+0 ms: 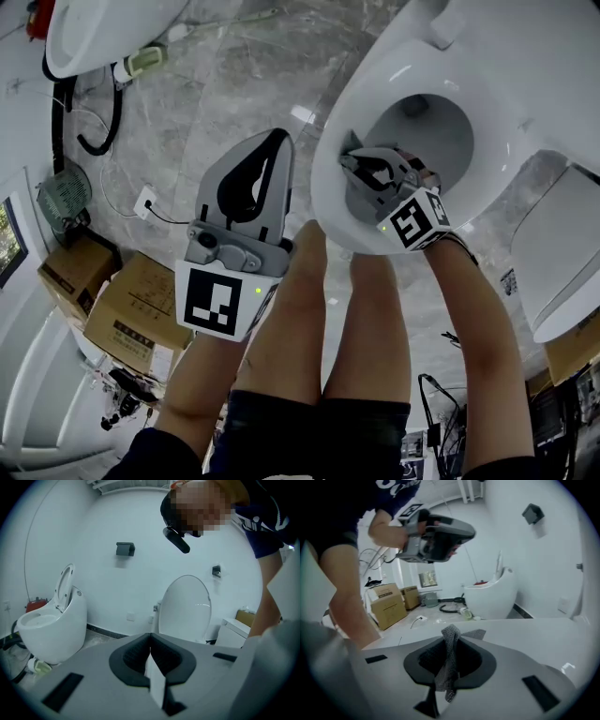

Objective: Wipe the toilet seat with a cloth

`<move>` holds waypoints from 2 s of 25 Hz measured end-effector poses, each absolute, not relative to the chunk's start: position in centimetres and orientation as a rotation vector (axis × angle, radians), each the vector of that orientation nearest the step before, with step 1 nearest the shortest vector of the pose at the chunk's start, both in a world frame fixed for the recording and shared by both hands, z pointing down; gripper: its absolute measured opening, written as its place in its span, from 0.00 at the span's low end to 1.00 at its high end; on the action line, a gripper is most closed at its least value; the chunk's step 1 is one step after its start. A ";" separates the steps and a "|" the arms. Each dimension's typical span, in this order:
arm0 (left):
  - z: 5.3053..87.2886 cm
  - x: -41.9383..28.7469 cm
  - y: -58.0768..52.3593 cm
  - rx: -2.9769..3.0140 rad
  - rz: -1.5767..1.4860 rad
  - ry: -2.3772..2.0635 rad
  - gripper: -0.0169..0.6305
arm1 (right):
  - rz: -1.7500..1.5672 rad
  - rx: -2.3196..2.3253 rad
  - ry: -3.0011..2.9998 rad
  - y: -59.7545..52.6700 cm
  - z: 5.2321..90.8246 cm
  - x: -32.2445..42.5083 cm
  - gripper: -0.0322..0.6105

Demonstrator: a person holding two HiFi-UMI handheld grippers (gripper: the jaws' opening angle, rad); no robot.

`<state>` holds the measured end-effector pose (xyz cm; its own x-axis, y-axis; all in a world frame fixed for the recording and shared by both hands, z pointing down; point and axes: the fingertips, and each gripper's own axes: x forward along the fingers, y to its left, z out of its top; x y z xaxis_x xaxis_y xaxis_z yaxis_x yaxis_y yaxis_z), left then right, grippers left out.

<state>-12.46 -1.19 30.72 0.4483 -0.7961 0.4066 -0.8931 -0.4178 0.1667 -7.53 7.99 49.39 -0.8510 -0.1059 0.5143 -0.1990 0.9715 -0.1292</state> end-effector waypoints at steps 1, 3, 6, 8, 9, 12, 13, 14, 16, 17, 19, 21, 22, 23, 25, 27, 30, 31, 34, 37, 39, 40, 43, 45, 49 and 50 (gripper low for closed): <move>30.7 -12.4 -1.2 2.348 0.376 -1.432 0.06 | 0.198 0.135 -2.595 9.3 49.2 -7.9 0.15; 30.6 -12.1 -1.1 2.355 0.374 -1.430 0.06 | 0.109 0.010 -2.588 10.9 49.1 -8.2 0.15; 30.4 -11.8 -1.0 2.366 0.377 -1.421 0.06 | -0.008 -0.104 -2.571 11.0 49.2 -8.0 0.15; 30.4 -11.7 -0.8 2.369 0.382 -1.416 0.06 | -0.076 -0.126 -2.545 10.3 49.5 -7.4 0.15; 30.4 -11.8 -0.7 2.369 0.382 -1.416 0.06 | -0.092 -0.103 -2.528 9.5 49.9 -6.9 0.15; 30.4 -12.0 -0.8 2.367 0.377 -1.419 0.06 | -0.047 0.131 -2.452 4.8 51.9 -4.1 0.14; 30.3 -12.1 -0.8 2.366 0.375 -1.419 0.06 | 0.001 0.256 -2.429 2.7 52.4 -2.9 0.14; 30.2 -12.1 -0.7 2.367 0.370 -1.418 0.06 | 0.057 0.383 -2.417 0.7 52.5 -1.8 0.14; 30.0 -12.0 -0.7 2.370 0.364 -1.416 0.06 | 0.146 0.580 -2.431 -2.2 51.4 -0.8 0.14; 30.0 -12.0 -0.7 2.372 0.363 -1.416 0.06 | 0.162 0.627 -2.450 -2.9 50.7 -0.9 0.14; 29.9 -12.2 -0.8 2.373 0.362 -1.419 0.06 | 0.153 0.616 -2.499 -2.7 49.4 -2.5 0.15; 29.8 -12.4 -0.9 2.371 0.359 -1.423 0.06 | 0.112 0.501 -2.560 -0.6 48.3 -5.4 0.15; 29.7 -12.5 -1.0 2.370 0.358 -1.424 0.06 | 0.081 0.413 -2.590 0.9 47.7 -7.2 0.15; 29.6 -12.5 -1.1 2.371 0.358 -1.425 0.06 | 0.045 0.316 -2.612 2.7 47.3 -8.9 0.15; 29.5 -12.5 -1.2 2.374 0.358 -1.425 0.06 | -0.020 0.156 -2.630 5.8 47.0 -11.6 0.15; 29.3 -12.6 -1.3 2.372 0.355 -1.430 0.06 | -0.018 0.121 -2.641 6.7 47.3 -12.6 0.15; 29.2 -12.9 -1.4 2.371 0.355 -1.441 0.06 | 0.047 0.213 -2.662 4.7 47.4 -12.2 0.15; 29.3 -13.1 -1.4 2.369 0.358 -1.444 0.06 | 0.057 0.249 -2.663 3.7 47.4 -11.8 0.15; 29.3 -13.5 -1.2 2.361 0.357 -1.455 0.06 | 0.080 0.388 -2.651 0.0 47.5 -10.2 0.15; 29.5 -13.6 -1.1 2.356 0.360 -1.457 0.06 | 0.135 0.635 -2.610 -4.9 47.5 -6.9 0.15; 29.4 -13.7 -1.1 2.357 0.356 -1.458 0.06 | 0.194 0.869 -2.545 -8.3 47.6 -3.2 0.15; 29.4 -13.7 -1.2 2.357 0.353 -1.459 0.06 | 0.218 0.982 -2.506 -9.7 47.6 -1.1 0.15; 29.3 -13.9 -1.4 2.357 0.352 -1.464 0.06 | 0.216 1.164 -2.397 -11.4 47.6 3.2 0.14; 29.2 -13.9 -1.6 2.360 0.350 -1.466 0.06 | 0.200 1.222 -2.337 -11.3 47.8 4.6 0.14; 29.2 -13.8 -1.9 2.364 0.346 -1.463 0.06 | 0.226 1.272 -2.329 -11.1 47.9 4.5 0.14; 29.2 -13.7 -2.0 2.366 0.347 -1.460 0.06 | 0.252 1.216 -2.378 -10.5 47.9 3.0 0.14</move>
